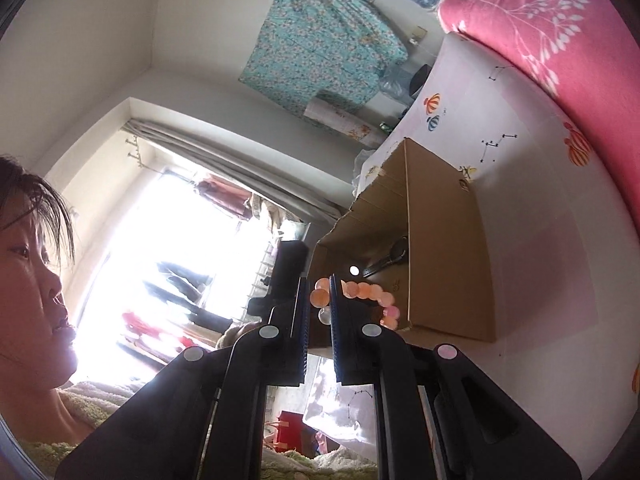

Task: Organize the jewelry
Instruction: 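Carry the gold flower charm and orange bracelet over the box with both grippers, then open the left gripper to drop the flower charm into the box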

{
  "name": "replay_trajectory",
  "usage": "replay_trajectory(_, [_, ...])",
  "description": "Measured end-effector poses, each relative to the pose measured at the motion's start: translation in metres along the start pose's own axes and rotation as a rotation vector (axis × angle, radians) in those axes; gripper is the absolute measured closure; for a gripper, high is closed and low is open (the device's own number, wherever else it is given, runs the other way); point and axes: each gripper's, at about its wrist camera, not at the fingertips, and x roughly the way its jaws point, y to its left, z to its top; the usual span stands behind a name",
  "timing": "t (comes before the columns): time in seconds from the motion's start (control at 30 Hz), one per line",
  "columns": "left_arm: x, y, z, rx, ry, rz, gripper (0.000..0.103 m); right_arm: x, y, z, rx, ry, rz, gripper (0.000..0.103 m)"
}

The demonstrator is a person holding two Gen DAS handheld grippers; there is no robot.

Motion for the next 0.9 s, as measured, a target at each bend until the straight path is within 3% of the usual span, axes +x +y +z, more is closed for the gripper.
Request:
replay_trajectory(0.1, [0.004,-0.002,0.001,0.017,0.019,0.070,0.103,0.000,0.000,-0.001,-0.008,0.023,0.002,0.093])
replay_trajectory(0.3, [0.007,0.001,-0.007,-0.012,0.029,0.080,0.100,0.007,0.003,0.002,-0.022,0.049,-0.002,0.093])
replay_trajectory(0.37, [0.006,0.003,-0.011,-0.020,0.021,0.082,0.092,0.008,0.006,0.003,-0.026,0.051,-0.010,0.093])
replay_trajectory(0.43, [0.002,0.006,-0.011,-0.032,-0.002,0.077,0.078,0.007,0.011,0.003,-0.037,0.055,-0.019,0.093])
replay_trajectory(0.6, [-0.027,-0.002,-0.027,0.014,-0.157,0.113,0.070,0.017,0.026,0.012,-0.086,0.071,-0.062,0.093])
replay_trajectory(0.73, [-0.052,-0.010,-0.053,0.038,-0.291,0.091,0.066,0.030,0.045,0.019,-0.154,0.121,-0.133,0.093])
replay_trajectory(0.9, [-0.079,-0.011,-0.085,0.035,-0.447,0.116,0.066,0.071,0.061,0.028,-0.257,0.269,-0.276,0.093])
